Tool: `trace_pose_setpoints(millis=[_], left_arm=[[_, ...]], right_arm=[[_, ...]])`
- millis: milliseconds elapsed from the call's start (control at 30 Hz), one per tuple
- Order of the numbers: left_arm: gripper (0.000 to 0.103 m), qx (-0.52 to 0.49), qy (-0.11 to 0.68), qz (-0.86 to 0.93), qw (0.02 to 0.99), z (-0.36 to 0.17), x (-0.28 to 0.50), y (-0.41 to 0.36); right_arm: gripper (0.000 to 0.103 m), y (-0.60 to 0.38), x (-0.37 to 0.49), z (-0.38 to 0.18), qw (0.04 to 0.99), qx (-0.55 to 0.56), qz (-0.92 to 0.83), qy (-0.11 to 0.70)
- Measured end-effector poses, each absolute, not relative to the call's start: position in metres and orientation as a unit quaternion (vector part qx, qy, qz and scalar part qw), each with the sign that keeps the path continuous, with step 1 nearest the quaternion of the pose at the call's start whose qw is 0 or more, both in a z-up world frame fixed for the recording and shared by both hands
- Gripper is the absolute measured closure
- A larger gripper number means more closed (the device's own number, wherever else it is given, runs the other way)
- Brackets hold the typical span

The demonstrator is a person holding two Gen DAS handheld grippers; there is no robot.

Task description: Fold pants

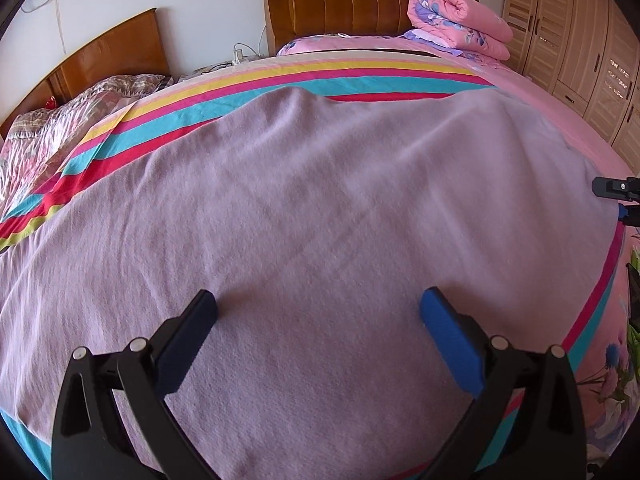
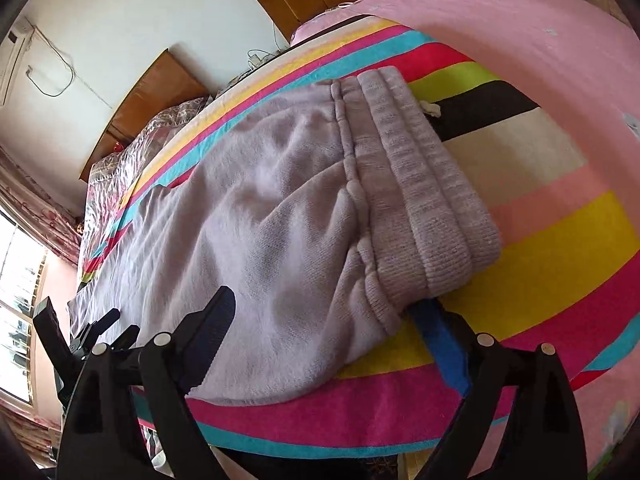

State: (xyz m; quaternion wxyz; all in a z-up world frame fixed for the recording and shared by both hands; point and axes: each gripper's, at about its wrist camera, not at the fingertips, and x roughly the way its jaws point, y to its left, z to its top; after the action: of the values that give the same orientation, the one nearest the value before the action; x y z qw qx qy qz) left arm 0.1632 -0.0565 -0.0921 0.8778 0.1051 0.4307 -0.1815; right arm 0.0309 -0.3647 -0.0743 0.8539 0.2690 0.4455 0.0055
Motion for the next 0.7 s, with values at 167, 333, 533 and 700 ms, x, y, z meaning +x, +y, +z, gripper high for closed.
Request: trace_pose_setpoints(millis=[167,333,533,700], left_arm=[[0.001,0.106,0.43,-0.181,0.878,-0.092,0.162,-0.057],[0.001,0.121,0.426,-0.174,0.88,-0.087,0.157,-0.059],[0.001,0.123,0.424,-0.169,0.882,-0.086,0.156,-0.053],[0.001,0.106,0.431,-0.174,0.879,-0.09,0.158,-0.043]], right_arm=[[0.063,-0.406,0.011,-0.092,0.838,0.413,0.011,0.358],[0.079,-0.387,-0.003,-0.06,0.888,0.355,-0.017,0.292],[0.081,-0.383,-0.003,-0.06,0.888,0.334,-0.076,0.307],[0.062,-0.394,-0.002,-0.082,0.865,0.351,-0.092,0.348]])
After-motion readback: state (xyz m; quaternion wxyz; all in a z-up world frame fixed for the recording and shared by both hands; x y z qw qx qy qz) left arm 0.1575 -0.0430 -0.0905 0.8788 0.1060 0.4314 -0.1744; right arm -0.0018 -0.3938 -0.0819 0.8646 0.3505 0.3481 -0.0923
